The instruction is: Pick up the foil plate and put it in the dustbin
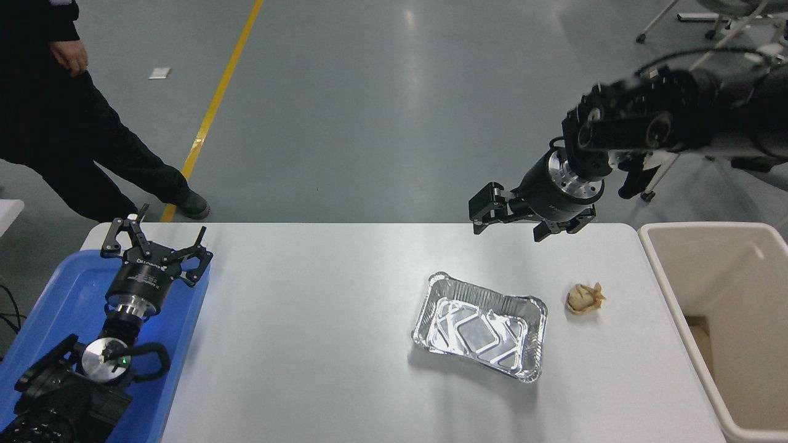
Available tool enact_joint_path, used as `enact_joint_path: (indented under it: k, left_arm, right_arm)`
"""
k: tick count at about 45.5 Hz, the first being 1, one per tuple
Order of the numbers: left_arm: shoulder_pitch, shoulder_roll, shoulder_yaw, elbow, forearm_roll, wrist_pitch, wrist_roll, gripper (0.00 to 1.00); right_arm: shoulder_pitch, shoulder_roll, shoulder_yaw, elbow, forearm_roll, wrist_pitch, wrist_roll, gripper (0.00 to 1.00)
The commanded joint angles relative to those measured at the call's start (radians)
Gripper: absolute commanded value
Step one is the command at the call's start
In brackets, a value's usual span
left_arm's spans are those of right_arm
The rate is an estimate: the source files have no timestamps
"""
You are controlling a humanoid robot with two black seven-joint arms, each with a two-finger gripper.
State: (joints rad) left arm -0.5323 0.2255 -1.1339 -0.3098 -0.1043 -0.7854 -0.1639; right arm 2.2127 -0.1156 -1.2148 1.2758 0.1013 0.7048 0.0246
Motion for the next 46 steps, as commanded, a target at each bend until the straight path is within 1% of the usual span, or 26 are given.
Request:
enact_joint_path:
  k: [1, 10, 23, 35, 46]
  left_arm:
    - [0.0, 0.0, 0.0, 0.0, 0.0, 0.0, 0.0, 0.99]
    - [0.0, 0.0, 0.0, 0.0, 0.0, 0.0, 0.0, 0.99]
    - [0.0, 0.0, 0.0, 0.0, 0.0, 0.0, 0.0, 0.99]
    - [0.0, 0.0, 0.0, 0.0, 0.0, 0.0, 0.0, 0.99]
    - [0.0, 0.0, -0.001, 0.0, 0.0, 0.0, 0.0, 0.99]
  right_arm:
    - [0.237, -0.007, -0.1, 0.097, 0.012, 0.081, 0.0, 1.0]
    - [0.282, -0.019, -0.13, 0.106, 0.015, 0.081, -0.002, 1.0]
    - [0.225, -0.019, -0.146, 0.105, 0.015, 0.081, -0.002, 1.0]
    - [0.032, -0.019, -0.141, 0.096, 0.009, 0.081, -0.002, 1.0]
    - [-0.24, -0.03, -0.112, 0.053, 0.014, 0.081, -0.003, 1.0]
